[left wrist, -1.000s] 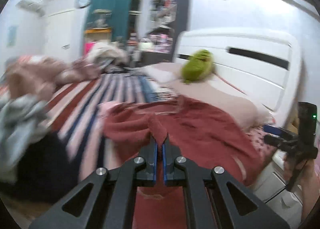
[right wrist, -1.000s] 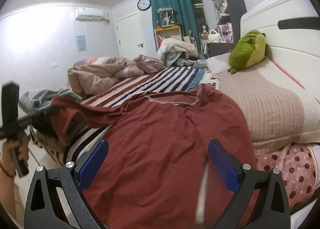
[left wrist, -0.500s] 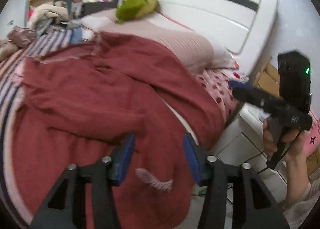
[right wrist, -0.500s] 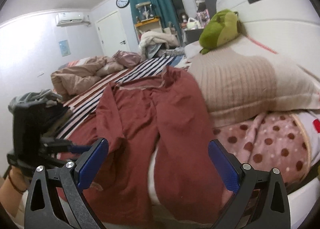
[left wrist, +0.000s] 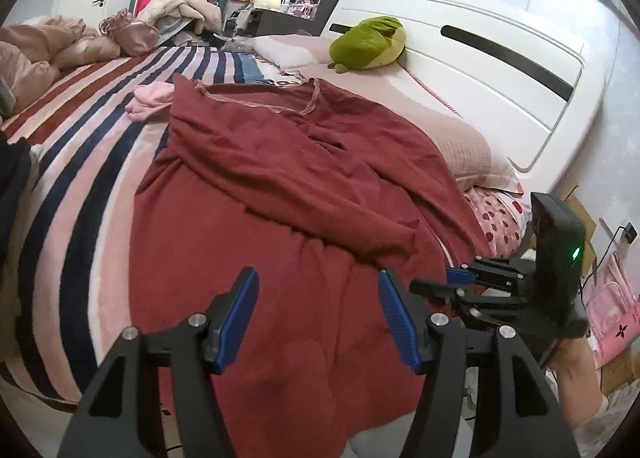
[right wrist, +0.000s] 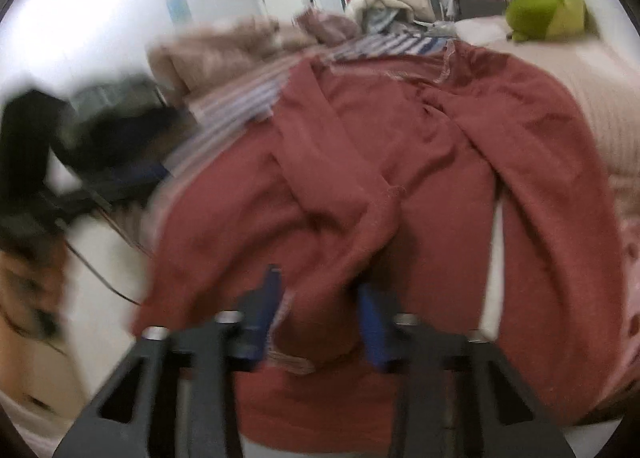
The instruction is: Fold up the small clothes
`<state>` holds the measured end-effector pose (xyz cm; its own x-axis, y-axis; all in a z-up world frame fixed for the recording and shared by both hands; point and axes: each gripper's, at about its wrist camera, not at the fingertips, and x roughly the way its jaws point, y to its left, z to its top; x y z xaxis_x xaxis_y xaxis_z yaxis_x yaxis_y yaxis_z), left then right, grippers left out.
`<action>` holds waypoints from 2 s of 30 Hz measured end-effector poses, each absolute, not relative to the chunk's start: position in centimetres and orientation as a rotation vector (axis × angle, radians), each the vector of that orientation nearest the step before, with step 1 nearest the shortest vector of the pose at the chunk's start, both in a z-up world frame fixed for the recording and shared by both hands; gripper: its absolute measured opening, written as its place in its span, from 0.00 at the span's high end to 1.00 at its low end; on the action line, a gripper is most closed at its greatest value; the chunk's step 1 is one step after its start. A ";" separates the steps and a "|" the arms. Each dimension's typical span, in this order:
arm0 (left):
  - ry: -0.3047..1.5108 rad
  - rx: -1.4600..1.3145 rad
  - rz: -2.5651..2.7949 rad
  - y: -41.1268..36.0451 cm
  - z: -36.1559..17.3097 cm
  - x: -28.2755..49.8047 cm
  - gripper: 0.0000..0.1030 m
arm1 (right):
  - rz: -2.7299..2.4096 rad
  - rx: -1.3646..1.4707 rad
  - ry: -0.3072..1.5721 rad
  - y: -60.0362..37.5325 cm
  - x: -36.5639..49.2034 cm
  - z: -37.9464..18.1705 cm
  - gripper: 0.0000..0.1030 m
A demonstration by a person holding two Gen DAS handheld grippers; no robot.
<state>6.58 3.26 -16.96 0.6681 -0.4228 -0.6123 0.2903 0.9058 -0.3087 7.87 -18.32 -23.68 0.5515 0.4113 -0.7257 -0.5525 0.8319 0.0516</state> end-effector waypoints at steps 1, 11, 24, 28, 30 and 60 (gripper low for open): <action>0.731 -0.188 -0.405 3.5 -17.0 6.4 0.44 | 0.557 -0.221 0.794 -18.5 7.7 -23.5 0.93; 0.715 -0.225 -0.406 4.4 -17.4 6.4 0.43 | 0.472 -0.022 0.796 -26.2 8.0 -21.5 0.88; 0.730 -0.226 -0.412 3.7 -17.5 6.6 0.36 | 0.424 -0.148 0.811 -21.7 9.0 -24.9 0.98; 0.775 -0.285 -0.466 3.3 -18.7 8.0 0.36 | 0.598 0.127 0.792 -25.1 8.9 -23.1 0.99; 0.797 -0.313 -0.490 2.8 -19.3 9.3 0.36 | 0.652 0.225 0.780 -26.1 9.1 -22.8 0.99; 0.956 -0.482 -0.424 3.1 -21.7 13.5 0.52 | 0.655 0.331 0.960 -28.4 10.5 -26.9 0.98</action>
